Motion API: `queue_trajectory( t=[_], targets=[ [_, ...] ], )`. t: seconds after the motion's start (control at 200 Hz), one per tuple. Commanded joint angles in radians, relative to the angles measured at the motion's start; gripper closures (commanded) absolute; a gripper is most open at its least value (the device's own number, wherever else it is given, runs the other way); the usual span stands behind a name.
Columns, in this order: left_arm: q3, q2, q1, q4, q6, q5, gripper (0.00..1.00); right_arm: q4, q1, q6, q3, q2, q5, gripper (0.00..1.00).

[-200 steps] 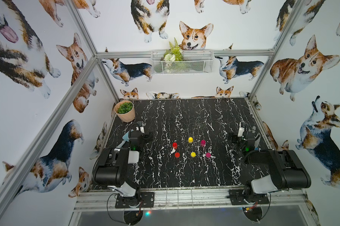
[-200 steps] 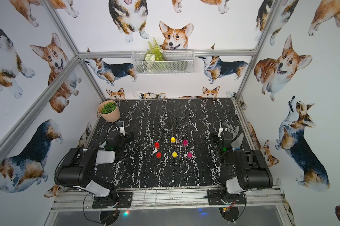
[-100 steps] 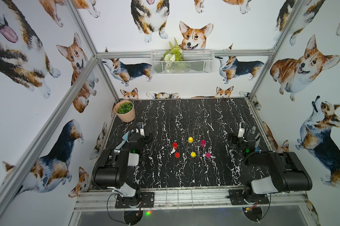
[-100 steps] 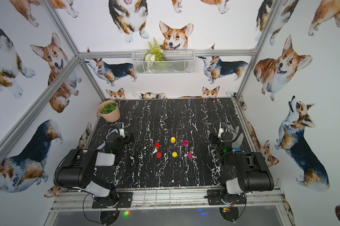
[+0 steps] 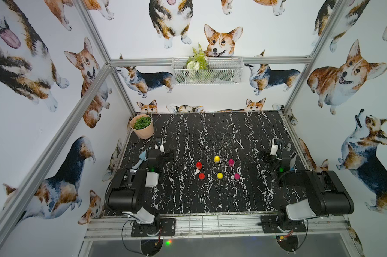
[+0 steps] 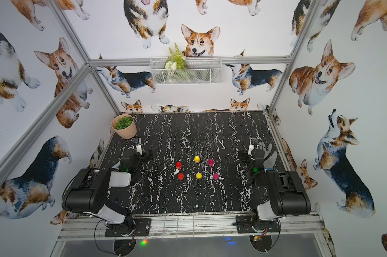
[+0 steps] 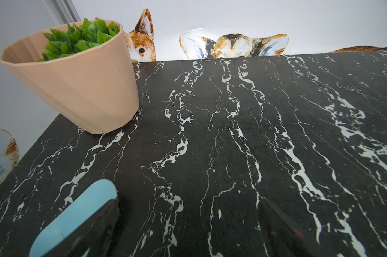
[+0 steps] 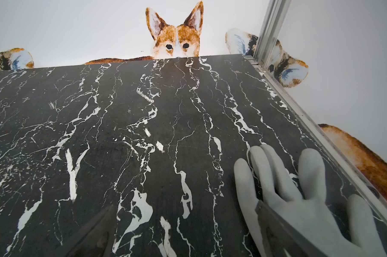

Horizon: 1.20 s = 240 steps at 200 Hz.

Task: Close the paint jar lid
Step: Pick up the paint jar from the center of the board.

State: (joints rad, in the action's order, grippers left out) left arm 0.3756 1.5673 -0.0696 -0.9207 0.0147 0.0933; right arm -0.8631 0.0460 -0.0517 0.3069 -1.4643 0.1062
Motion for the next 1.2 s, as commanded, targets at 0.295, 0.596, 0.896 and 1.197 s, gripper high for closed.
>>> queue_trajectory(
  t=[0.295,0.596,0.896,1.197],
  targets=[
    [0.016,0.002,0.001,0.012,0.009,-0.002,0.0,-0.019,0.001,0.009,0.005,-0.001,0.007,0.0],
    [0.017,0.002,0.001,0.013,0.007,-0.007,0.0,-0.019,0.002,0.009,0.005,-0.001,0.007,0.0],
    [0.016,0.002,0.001,0.013,0.007,-0.007,0.0,-0.021,0.002,0.009,0.003,-0.001,0.008,0.0],
    [0.029,0.004,0.01,0.033,0.007,-0.045,0.0,0.297,0.068,0.028,0.03,0.375,0.05,0.02]
  ],
)
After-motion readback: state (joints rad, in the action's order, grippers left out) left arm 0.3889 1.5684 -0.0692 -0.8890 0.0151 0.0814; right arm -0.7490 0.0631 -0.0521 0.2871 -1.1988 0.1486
